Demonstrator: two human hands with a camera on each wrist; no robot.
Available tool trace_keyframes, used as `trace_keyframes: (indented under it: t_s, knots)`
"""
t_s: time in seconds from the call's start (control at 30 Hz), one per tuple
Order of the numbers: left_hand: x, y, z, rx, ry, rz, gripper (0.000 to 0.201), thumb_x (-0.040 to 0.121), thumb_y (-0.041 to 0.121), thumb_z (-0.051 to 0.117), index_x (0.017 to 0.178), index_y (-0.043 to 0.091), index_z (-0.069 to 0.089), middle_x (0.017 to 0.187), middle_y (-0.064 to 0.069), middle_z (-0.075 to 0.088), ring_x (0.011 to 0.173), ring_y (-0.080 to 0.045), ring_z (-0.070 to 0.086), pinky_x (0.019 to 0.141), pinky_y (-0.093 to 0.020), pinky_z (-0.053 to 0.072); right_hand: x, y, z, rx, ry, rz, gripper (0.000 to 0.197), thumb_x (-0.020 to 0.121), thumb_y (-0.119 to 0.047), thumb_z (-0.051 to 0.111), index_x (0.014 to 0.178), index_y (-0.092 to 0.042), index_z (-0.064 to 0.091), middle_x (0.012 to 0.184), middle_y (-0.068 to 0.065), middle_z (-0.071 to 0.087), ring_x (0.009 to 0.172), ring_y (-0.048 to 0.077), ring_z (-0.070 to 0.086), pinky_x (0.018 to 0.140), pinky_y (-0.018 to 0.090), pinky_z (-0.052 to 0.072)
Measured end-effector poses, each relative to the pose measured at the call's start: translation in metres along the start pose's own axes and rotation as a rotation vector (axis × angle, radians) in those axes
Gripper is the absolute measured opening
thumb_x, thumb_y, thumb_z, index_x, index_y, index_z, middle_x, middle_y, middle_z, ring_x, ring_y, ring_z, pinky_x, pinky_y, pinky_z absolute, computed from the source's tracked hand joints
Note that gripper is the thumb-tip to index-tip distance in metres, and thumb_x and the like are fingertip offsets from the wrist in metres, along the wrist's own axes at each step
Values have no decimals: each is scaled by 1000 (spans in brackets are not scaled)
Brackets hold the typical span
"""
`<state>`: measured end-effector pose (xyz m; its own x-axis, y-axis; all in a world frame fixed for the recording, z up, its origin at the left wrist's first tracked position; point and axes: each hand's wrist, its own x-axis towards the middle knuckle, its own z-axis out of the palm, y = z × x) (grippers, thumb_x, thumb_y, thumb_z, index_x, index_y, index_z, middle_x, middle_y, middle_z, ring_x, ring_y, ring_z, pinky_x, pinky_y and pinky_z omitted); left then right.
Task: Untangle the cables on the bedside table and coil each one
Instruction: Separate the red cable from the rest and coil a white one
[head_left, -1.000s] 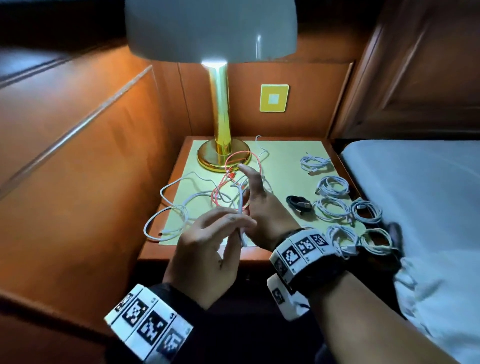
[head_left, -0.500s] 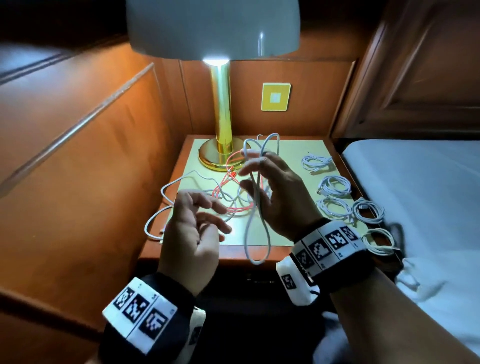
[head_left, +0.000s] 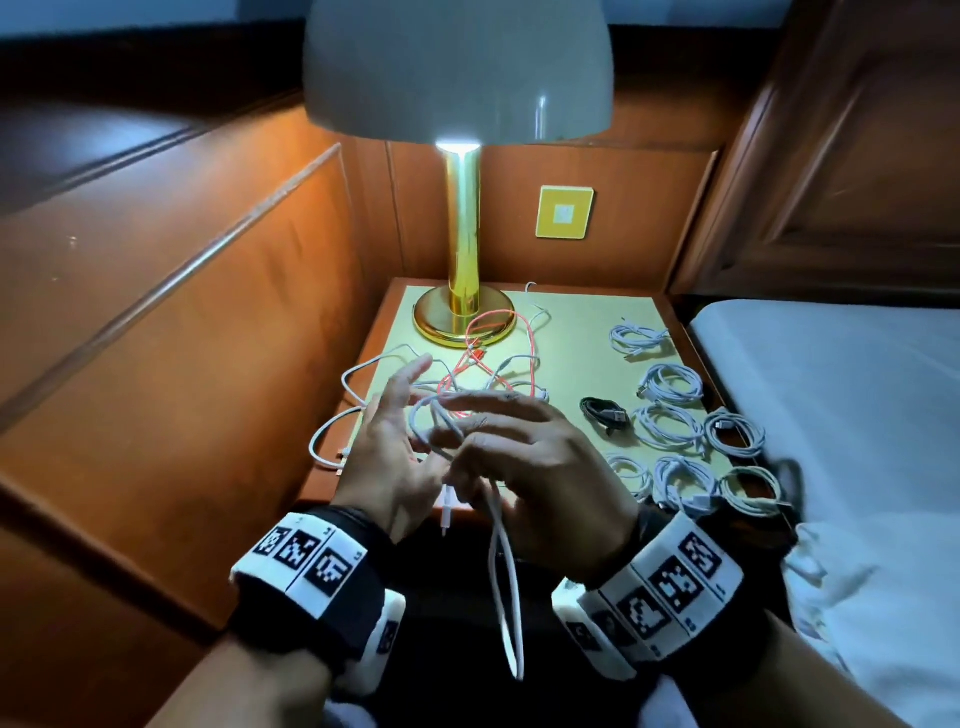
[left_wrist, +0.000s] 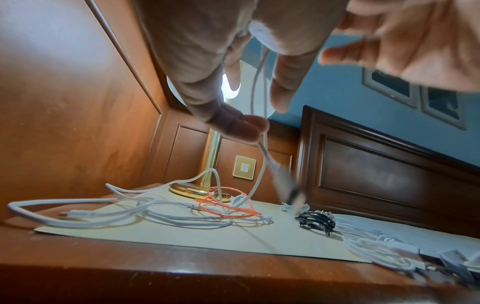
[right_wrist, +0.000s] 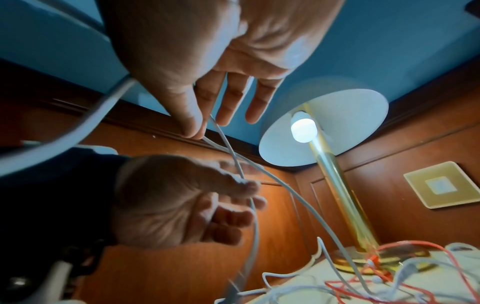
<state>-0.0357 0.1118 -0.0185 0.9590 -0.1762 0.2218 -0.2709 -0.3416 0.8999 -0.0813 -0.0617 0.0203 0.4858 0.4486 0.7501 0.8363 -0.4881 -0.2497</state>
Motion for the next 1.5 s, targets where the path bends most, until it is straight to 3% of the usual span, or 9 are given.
trace_keyframes:
  t_s: [0.17,0.43,0.63,0.73,0.87,1.07,1.17,1.3,1.5]
  knots:
    - [7,2,-4,89,-161,74,39,65,50,56,97,32,68,100,8,69,93,2,65,86,-19,52,-1,-28,-6,94,55,-22,20,77,0,81,71,-10,64,105,7,75,117,24,64,104,32,45]
    - [9,-4,2,-196,171,24,14,103,17,52,99,22,64,71,-4,72,64,-24,68,67,-43,58,-23,26,-2,108,21,539,36,87,-46,70,70,-27,45,67,-8,58,64,16,59,59,41,50]
    - [0,-23,14,-281,-226,-148,85,77,26,80,147,43,35,83,-9,71,74,-29,70,70,-40,58,-11,4,-5,734,-12,637,43,99,-30,51,67,-4,65,72,16,66,75,30,66,81,49,50]
    - [1,-32,20,-290,-312,-152,63,71,31,79,131,34,60,106,-23,68,95,-51,64,91,-65,51,-6,-7,-7,1142,25,700,40,97,-35,42,66,-19,60,64,13,62,67,27,62,76,38,49]
    - [-3,-19,31,-237,-337,-72,34,62,39,56,82,11,60,59,11,62,59,-22,48,59,-33,44,-6,6,-8,1452,9,812,40,99,-34,36,70,-13,52,62,17,59,69,29,62,74,34,52]
    - [5,-24,38,-138,-219,-80,78,68,48,66,139,42,34,117,-9,59,78,-25,67,72,-37,58,-6,21,-16,1667,-46,954,30,99,-19,31,85,-9,55,51,10,52,56,27,57,63,36,45]
    - [11,-22,33,-143,-261,59,84,75,33,73,147,48,32,142,7,43,117,-10,62,95,-22,52,-3,19,-14,1801,-207,946,15,91,-11,31,94,-9,46,44,3,47,45,21,55,55,34,29]
    - [13,-16,35,-195,-340,79,36,88,3,71,121,16,66,139,8,55,124,5,54,101,-17,45,-5,25,-14,1697,-334,1060,12,80,-10,35,79,-10,47,39,-2,24,31,13,32,48,32,22]
    - [20,-16,26,-71,-14,119,15,99,31,56,88,24,61,83,5,71,80,-17,67,75,-43,57,-21,60,-14,861,-197,1541,15,81,-8,40,70,-11,51,48,0,36,41,16,34,50,28,25]
